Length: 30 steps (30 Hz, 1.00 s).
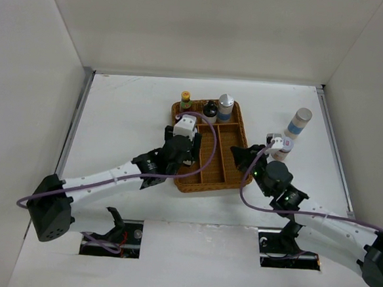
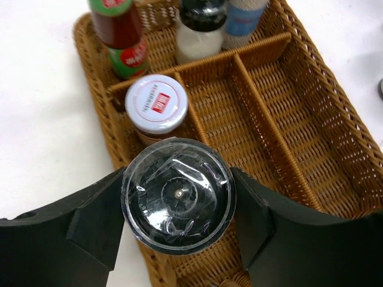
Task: Organize the condiment bottles
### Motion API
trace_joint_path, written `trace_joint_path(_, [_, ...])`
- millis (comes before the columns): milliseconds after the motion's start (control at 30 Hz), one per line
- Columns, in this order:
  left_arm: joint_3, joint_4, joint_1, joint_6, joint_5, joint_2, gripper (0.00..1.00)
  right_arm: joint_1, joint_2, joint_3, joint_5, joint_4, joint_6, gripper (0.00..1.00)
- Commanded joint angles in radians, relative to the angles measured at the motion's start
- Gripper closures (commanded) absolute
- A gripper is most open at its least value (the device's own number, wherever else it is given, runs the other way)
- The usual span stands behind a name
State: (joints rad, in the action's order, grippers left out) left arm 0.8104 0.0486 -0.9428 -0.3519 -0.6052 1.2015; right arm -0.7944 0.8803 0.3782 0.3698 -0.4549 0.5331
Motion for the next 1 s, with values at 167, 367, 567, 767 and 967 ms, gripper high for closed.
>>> trace_joint_path(167, [-0.073,-0.260,-0.009,-0.021,0.053,0.069,0.60,0.020,-0.078,0.044,-0.069,-0.001,-0.030,0.64])
trace_joint_path(367, [-0.120,-0.285,-0.003,-0.025,0.079,0.076,0.49,0.065,-0.098,0.100,0.180,0.183,-0.033,0.18])
trace_joint_path(567, [-0.140,-0.305,0.003,-0.015,0.094,0.001,0.05,0.207,0.012,0.254,0.455,0.507,-0.036,0.00])
trace_joint_path(767, [-0.236,-0.458,0.069,-0.054,0.049,-0.153,0.00,0.416,0.130,0.281,0.430,0.538,-0.042,0.00])
trace_joint_path(967, [-0.457,-0.676,0.150,-0.142,-0.125,-0.315,0.00,0.525,0.259,0.310,0.359,0.535,-0.041,0.00])
